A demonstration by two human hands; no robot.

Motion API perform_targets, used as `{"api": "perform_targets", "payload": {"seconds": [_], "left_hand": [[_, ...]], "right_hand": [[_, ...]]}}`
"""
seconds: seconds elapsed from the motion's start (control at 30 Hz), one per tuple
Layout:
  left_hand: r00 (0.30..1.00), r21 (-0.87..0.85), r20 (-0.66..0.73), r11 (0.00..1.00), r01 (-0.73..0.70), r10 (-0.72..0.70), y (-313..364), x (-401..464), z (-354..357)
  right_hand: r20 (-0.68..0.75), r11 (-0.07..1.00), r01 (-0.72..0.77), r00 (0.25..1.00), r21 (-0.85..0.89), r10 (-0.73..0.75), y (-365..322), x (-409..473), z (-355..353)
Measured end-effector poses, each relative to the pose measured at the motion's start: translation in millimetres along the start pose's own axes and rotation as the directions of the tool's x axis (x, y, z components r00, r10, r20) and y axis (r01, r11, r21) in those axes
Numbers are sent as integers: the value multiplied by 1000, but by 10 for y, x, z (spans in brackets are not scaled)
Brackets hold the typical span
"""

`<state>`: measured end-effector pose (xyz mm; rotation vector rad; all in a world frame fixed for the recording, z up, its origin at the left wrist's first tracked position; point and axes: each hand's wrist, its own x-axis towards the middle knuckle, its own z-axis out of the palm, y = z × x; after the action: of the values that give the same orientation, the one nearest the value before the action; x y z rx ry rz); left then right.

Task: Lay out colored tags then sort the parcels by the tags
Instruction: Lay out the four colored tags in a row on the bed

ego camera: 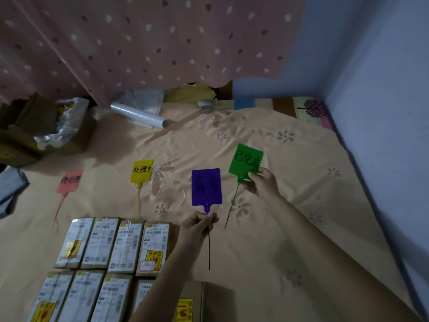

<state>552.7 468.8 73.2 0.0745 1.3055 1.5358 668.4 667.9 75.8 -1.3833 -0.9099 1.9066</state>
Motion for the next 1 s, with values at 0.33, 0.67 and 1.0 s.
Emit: {"api": "perform_targets", "payload": {"seconds": [0.33, 0.67, 1.0], "left_hand": [[991, 131, -136, 991, -5, 23, -11, -149, -584], [972, 116, -236, 993, 24, 4, -209, -232, -812], [999, 148, -35, 988, 34, -29, -200, 11, -100]], "right_hand": [[33, 910, -13, 999, -414, 29, 516, 967, 514], [66, 762, 58, 998, -645, -21, 658, 1385, 721], [296, 816, 141, 955, -560, 38, 483, -396, 251]]}}
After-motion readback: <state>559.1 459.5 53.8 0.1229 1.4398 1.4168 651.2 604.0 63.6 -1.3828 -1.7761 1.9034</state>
